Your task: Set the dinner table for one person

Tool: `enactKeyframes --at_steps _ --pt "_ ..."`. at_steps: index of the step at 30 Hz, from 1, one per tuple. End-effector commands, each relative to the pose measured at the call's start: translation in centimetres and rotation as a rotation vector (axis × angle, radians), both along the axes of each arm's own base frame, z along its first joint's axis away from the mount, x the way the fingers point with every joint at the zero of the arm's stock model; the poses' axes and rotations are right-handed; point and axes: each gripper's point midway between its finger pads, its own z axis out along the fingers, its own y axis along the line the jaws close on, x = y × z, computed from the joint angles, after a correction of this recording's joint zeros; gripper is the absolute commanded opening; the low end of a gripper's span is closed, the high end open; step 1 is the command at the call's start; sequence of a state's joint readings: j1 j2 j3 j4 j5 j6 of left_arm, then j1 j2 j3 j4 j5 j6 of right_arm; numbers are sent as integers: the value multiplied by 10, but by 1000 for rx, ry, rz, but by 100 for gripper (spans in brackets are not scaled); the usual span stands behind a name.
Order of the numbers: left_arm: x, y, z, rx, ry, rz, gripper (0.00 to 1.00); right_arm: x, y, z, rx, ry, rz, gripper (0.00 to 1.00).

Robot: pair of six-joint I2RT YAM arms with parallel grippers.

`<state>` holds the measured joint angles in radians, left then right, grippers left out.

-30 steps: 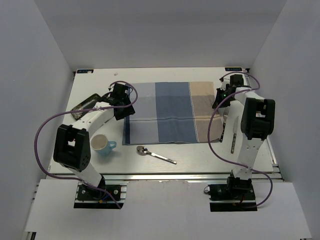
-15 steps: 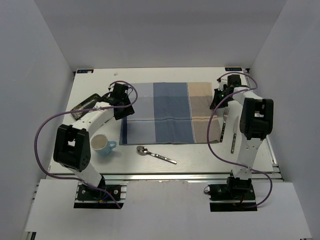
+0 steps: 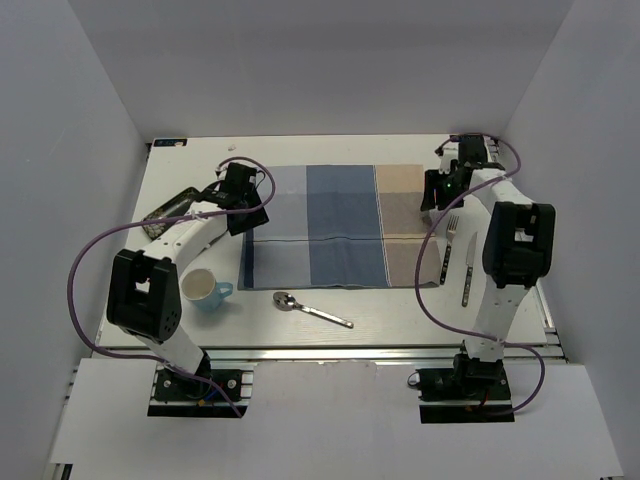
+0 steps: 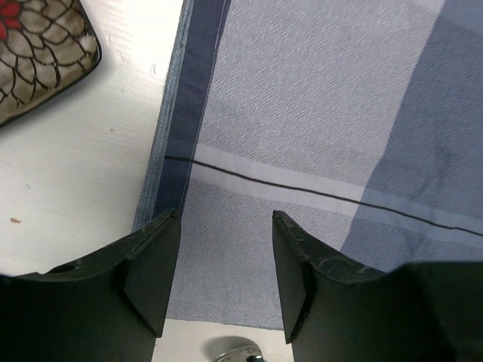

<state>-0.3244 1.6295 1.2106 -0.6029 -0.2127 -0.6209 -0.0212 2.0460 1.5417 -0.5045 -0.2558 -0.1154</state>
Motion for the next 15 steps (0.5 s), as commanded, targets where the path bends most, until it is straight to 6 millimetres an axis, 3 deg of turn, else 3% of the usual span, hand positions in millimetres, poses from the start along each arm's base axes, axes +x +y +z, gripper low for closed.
enactKeyframes --at_steps 1,2,3,4,6,7,9,10,11,12,13,15 --pt "17 -3 51 -26 -145 6 61 3 -11 63 -95 -166 71 65" --pt "18 -4 53 -33 -155 6 59 -1 -13 63 -115 -166 80 79" --pt "19 -5 60 -48 -176 6 56 -11 -16 63 -138 -167 103 84" --pt "20 -8 65 -65 -194 3 45 -17 -18 62 -154 -163 103 88" --pt "20 -8 71 -84 -213 10 31 -30 -24 64 -185 -165 104 89" --pt "19 -8 78 -93 -234 14 17 -44 -25 53 -186 -126 102 89" --pt "16 -6 83 -103 -250 27 10 -61 -31 58 -187 -110 62 77" --pt "15 -4 93 -107 -280 36 9 -76 -32 49 -179 -70 42 71" --pt "14 -2 98 -110 -295 40 9 -83 -36 48 -194 -57 21 59" --pt "11 0 98 -113 -300 50 10 -92 -38 54 -202 -61 -1 55" --pt "9 1 108 -122 -328 55 11 -107 -39 43 -204 -20 -13 51" --pt "6 5 113 -127 -349 67 17 -123 -43 40 -214 7 -63 45"
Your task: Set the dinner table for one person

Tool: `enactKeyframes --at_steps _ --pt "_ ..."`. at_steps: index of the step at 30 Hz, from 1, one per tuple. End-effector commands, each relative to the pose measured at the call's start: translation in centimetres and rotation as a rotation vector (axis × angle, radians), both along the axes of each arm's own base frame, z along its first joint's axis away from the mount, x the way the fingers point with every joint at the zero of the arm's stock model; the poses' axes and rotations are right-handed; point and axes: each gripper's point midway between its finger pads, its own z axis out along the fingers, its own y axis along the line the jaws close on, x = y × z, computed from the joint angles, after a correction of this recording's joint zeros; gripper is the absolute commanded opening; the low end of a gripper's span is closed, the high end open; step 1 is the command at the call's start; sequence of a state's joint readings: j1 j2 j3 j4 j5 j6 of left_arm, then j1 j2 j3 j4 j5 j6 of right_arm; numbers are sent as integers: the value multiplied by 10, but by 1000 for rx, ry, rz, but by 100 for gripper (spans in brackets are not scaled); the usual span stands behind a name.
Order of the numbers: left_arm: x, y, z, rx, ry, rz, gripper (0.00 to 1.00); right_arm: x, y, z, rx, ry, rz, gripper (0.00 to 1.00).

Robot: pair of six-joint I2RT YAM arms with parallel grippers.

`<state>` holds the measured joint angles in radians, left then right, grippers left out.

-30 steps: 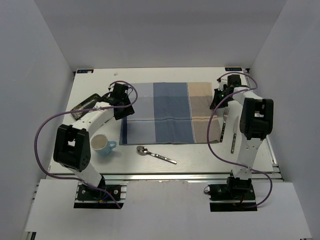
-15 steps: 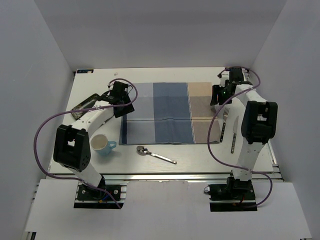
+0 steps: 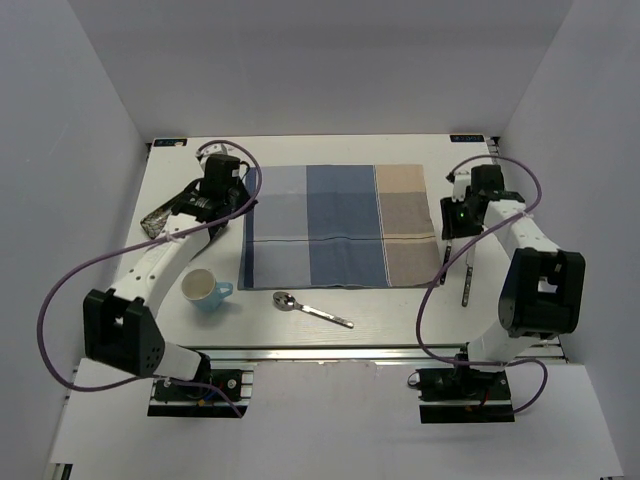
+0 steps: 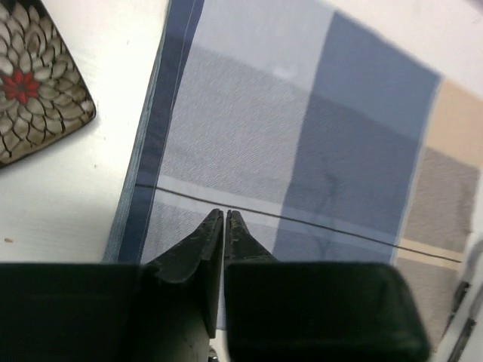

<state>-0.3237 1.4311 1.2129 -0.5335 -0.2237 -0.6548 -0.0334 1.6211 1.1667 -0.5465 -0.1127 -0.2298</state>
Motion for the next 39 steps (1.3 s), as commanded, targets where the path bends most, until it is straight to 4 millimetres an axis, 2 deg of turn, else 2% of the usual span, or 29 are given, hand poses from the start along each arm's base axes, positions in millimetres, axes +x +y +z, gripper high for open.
enactKeyframes --at_steps 1,2,6,16,22,25,26,28,29,31,32,34,35,38,39 --pt "-4 8 25 -31 -94 39 19 -28 -12 0 -36 35 -94 45" --pt "-6 10 31 -36 -112 44 21 -38 -15 -12 -47 62 -121 45" --pt "-10 11 32 -45 -123 46 34 -34 -15 -27 -34 61 -168 46" --pt "-21 12 31 -54 -115 44 38 -5 -13 -60 -3 105 -228 46" --pt "-29 16 31 -70 -121 68 38 -10 -22 -72 -37 132 -266 35" --pt "-30 18 34 -72 -130 75 38 -15 -27 -74 -42 137 -281 24" --pt "-31 18 34 -72 -130 75 39 -18 -27 -76 -34 144 -283 17" --pt "-30 18 35 -71 -131 75 39 -20 -29 -76 -28 146 -291 10" --pt "-29 18 36 -67 -132 73 39 -18 -28 -72 -16 133 -291 4" --pt "-28 17 38 -65 -134 68 39 -11 -28 -61 -10 87 -278 0" --pt "-26 18 42 -64 -145 68 39 0 -23 -43 19 17 -255 0" --pt "-25 17 47 -62 -157 67 39 13 -14 -21 42 -61 -199 0" --pt "-24 19 50 -60 -169 71 39 23 -2 0 61 -125 -150 0" --pt "-24 19 57 -63 -190 72 39 31 25 28 123 -184 -78 0" --pt "-24 19 59 -64 -197 73 39 29 55 36 148 -190 -8 0"
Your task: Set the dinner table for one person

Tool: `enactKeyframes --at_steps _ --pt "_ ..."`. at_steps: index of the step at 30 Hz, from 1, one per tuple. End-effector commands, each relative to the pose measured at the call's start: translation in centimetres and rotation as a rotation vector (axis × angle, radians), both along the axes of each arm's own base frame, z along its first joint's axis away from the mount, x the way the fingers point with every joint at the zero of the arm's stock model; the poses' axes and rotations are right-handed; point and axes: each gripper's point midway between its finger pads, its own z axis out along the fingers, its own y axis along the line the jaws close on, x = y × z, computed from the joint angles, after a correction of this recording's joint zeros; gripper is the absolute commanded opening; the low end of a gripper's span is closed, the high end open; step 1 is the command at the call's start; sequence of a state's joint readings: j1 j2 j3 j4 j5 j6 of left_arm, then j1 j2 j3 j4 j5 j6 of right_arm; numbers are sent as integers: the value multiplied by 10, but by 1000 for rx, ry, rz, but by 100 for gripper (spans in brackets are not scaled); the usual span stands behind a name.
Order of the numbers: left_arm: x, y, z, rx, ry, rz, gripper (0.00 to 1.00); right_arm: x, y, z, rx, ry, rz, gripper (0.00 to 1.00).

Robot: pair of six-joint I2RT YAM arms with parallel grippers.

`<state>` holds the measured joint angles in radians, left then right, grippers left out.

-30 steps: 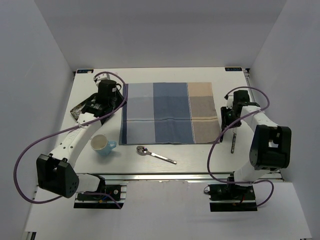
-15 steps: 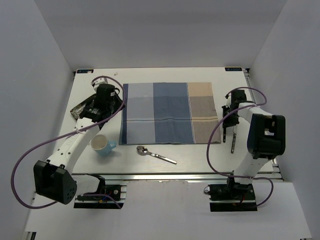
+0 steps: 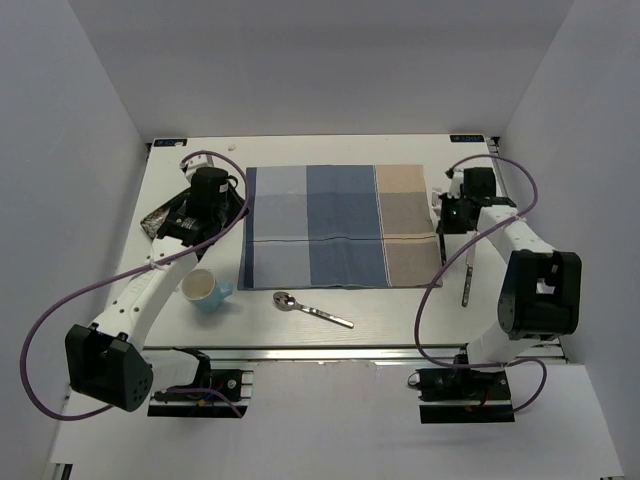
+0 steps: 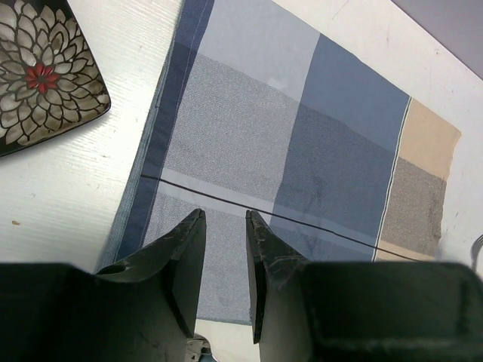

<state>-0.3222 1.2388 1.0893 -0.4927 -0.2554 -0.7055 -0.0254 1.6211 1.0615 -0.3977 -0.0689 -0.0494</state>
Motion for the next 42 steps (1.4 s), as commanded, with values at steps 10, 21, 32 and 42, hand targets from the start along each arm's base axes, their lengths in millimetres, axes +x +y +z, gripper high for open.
enactKeyframes --at_steps 10,21,32,42 --pt "-9 4 41 -67 -108 25 39 -16 266 108 561 -192 309 0" --pt "-35 19 58 -61 -124 65 39 -1 427 85 801 161 107 0" --pt "-48 30 55 -10 -122 70 39 -3 451 20 683 142 89 0" --pt "-46 29 56 -6 -114 63 39 8 447 -7 601 66 133 0"
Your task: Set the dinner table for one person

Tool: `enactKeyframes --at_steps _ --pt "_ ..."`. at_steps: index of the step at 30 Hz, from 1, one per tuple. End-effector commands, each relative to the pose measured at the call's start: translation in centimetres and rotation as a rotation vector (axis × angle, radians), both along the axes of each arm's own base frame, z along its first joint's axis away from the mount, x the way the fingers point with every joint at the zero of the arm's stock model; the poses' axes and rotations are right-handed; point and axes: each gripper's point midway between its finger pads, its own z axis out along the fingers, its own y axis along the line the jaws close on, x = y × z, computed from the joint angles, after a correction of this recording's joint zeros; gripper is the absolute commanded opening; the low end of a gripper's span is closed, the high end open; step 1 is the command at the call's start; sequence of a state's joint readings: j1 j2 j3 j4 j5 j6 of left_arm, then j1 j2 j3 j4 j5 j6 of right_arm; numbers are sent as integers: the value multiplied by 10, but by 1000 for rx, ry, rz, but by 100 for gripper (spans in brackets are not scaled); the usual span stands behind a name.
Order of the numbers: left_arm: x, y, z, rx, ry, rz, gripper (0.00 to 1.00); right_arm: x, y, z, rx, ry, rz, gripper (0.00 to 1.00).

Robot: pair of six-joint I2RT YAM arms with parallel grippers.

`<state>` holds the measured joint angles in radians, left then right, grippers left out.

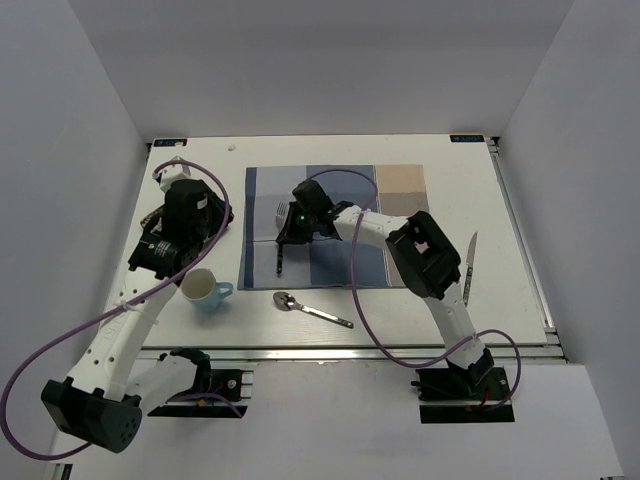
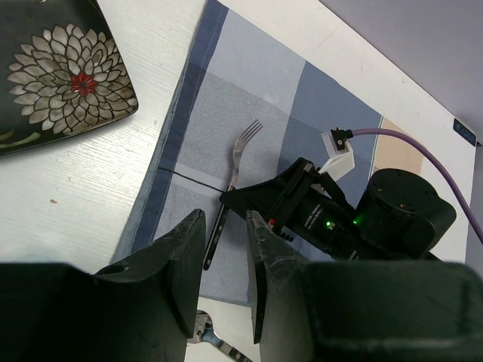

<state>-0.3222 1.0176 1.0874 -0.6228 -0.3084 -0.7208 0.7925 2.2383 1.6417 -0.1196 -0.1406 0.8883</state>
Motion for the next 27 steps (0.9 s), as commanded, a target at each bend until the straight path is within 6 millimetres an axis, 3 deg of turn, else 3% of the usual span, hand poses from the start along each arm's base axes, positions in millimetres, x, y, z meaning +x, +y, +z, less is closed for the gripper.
enactKeyframes --at_steps 1,5,8,12,13,17,20,21,23,24,26,27 --pt "-2 5 10 8 -24 12 39 24 4 10 8 -110 -8 0" --pt "-4 7 12 5 -30 19 39 25 2 0 -18 -126 5 8" --pt "-5 8 14 5 -32 23 39 26 2 -1 -22 -144 19 21" --pt "-6 10 18 3 -47 32 39 25 2 11 -6 -157 25 36" --pt "-6 11 21 4 -57 40 39 24 2 15 2 -159 25 46" --pt "-5 13 28 4 -78 48 39 22 0 26 10 -175 29 51" --pt "-4 15 37 7 -98 58 39 19 -4 50 15 -222 63 50" --pt "-4 16 41 7 -105 60 39 16 -4 70 41 -249 92 49" --pt "-5 19 46 10 -124 73 39 9 -6 87 50 -294 156 47" --pt "-6 20 50 9 -136 77 27 1 -7 112 76 -367 232 46" --pt "-7 21 59 3 -168 79 14 -17 -11 120 109 -440 347 48" --pt "-9 22 64 -1 -185 77 3 -36 -10 142 161 -549 493 50"
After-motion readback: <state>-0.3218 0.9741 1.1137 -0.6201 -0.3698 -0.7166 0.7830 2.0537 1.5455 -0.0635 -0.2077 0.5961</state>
